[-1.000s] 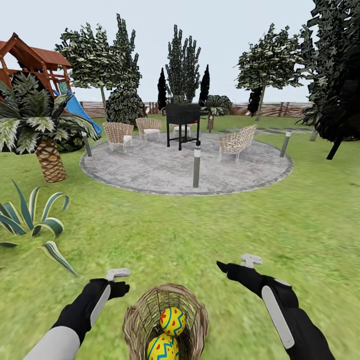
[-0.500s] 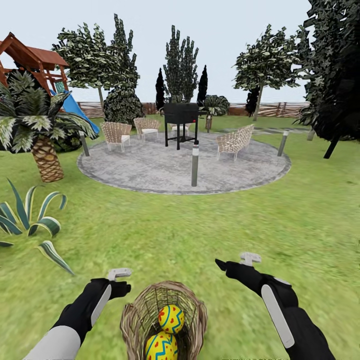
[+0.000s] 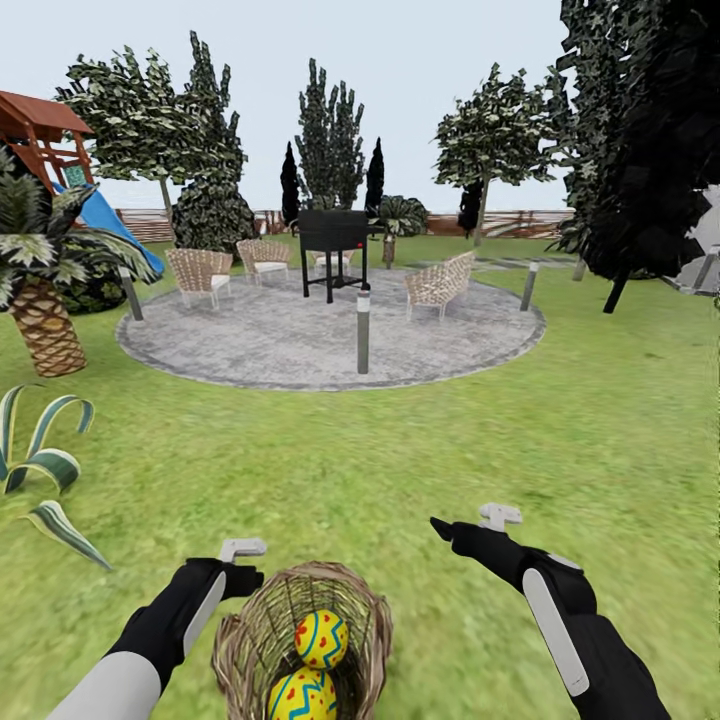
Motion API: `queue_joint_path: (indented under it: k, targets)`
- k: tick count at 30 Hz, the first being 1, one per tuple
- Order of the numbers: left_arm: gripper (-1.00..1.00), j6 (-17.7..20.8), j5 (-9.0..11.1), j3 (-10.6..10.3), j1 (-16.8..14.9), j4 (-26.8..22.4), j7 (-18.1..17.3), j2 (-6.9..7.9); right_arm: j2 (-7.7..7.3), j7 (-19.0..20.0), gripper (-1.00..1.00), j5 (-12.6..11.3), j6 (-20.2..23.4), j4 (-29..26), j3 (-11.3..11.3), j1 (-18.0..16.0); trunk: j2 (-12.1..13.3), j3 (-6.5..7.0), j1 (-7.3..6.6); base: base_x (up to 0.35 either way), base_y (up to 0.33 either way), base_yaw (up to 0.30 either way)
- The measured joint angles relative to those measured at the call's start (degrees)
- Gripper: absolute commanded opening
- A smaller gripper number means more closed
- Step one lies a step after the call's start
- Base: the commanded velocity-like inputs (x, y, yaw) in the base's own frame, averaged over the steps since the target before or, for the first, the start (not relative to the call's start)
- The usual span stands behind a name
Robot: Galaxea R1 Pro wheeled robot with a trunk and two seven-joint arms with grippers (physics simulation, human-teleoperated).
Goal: Take the three Easter eggs out of the wicker basket on the lawn in the garden, then place them on the lawn next to a single tree (choose any tree) so that all three eggs are next to the same tree and none are left in the basket.
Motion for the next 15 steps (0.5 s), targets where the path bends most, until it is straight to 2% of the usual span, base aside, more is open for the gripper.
queue_joint_path:
  k: [7, 10, 13, 15]
  targets:
    - [1.00, 0.00, -0.10, -0.04, 0.00, 0.02, -0.22, 0.23, 0.01, 0.00, 1.00, 0.02, 0.01, 0.00, 0.00, 0.00, -2.81, -1.23, 1.54, 0.000, 0.000, -0.008]
    - [1.00, 0.00, -0.18, -0.22, 0.00, 0.02, -1.11, 1.07, 0.01, 0.00, 1.00, 0.02, 0.01, 0.00, 0.00, 0.00, -4.01, -1.77, 2.20, 0.000, 0.000, 0.000]
    - [1.00, -0.07, -0.22, -0.55, 0.00, 0.09, -5.22, 2.04, 0.01, 0.00, 1.00, 0.02, 0.01, 0.02, 0.00, 0.00, -5.21, -2.30, 2.86, 0.000, 0.000, 0.000]
    - [1.00, -0.40, -0.26, -0.59, 0.01, 0.10, -6.73, 2.20, 0.01, 0.01, 1.00, 0.02, 0.01, 0.01, 0.00, 0.00, -6.02, -2.66, 3.30, 0.000, 0.000, 0.000]
